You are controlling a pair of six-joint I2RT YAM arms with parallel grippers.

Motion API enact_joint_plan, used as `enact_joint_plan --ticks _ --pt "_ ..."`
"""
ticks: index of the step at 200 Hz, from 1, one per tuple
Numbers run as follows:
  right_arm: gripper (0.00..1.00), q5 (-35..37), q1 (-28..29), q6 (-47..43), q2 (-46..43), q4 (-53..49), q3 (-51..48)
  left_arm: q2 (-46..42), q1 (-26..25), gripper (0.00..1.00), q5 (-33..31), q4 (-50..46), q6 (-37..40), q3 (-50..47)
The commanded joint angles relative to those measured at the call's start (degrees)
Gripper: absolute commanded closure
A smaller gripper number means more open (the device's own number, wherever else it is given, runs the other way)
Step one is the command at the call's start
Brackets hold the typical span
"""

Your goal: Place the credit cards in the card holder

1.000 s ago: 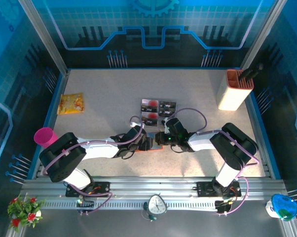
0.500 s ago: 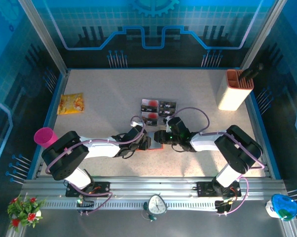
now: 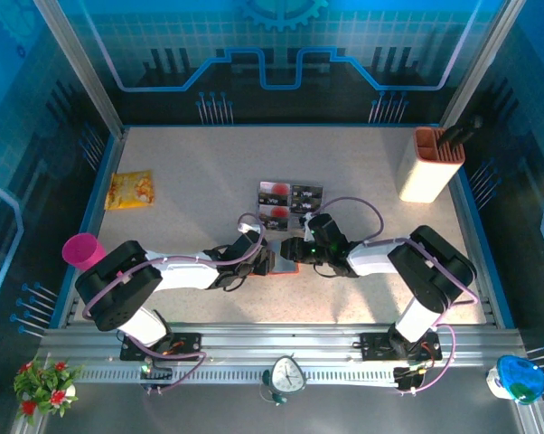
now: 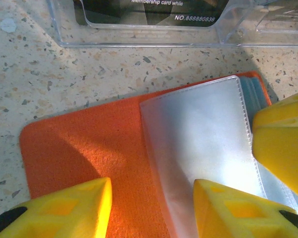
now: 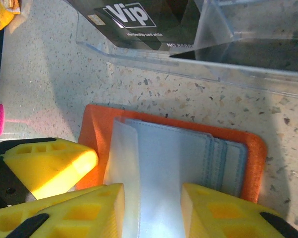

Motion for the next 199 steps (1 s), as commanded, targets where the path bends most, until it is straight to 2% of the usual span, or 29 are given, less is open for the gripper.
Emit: enact_joint_plan --ticks 1,67,99,132,160,199 --pt "0.65 -2.3 -0.5 1.4 1.5 2.3 0.3 1.1 -0.2 0.52 2.6 -4.6 0.1 -2.6" --pt "0.7 -4.9 -0.2 0.8 2.5 1.4 2.5 0.6 -0.2 0.52 2.5 -4.4 0.4 -2.6" --pt "0.7 -5.5 0.2 0.7 2.5 0.9 3.3 -1.1 -0.2 0.48 2.3 -4.9 0.4 -2.8" --pt "0.68 -6.2 0.9 1.1 1.6 0.2 4.1 -8.3 -0.1 0.36 0.1 -6.7 -0.2 -3.7" --pt "0.57 -5.9 2.0 1.3 0.5 -1.0 4.8 -16.8 1.0 0.27 -2.2 -9.0 -2.0 -4.5" --pt "0.52 -5.4 4.1 2.1 0.6 -1.2 6.2 -26.1 4.5 0.22 -1.9 -10.3 -5.3 -7.4"
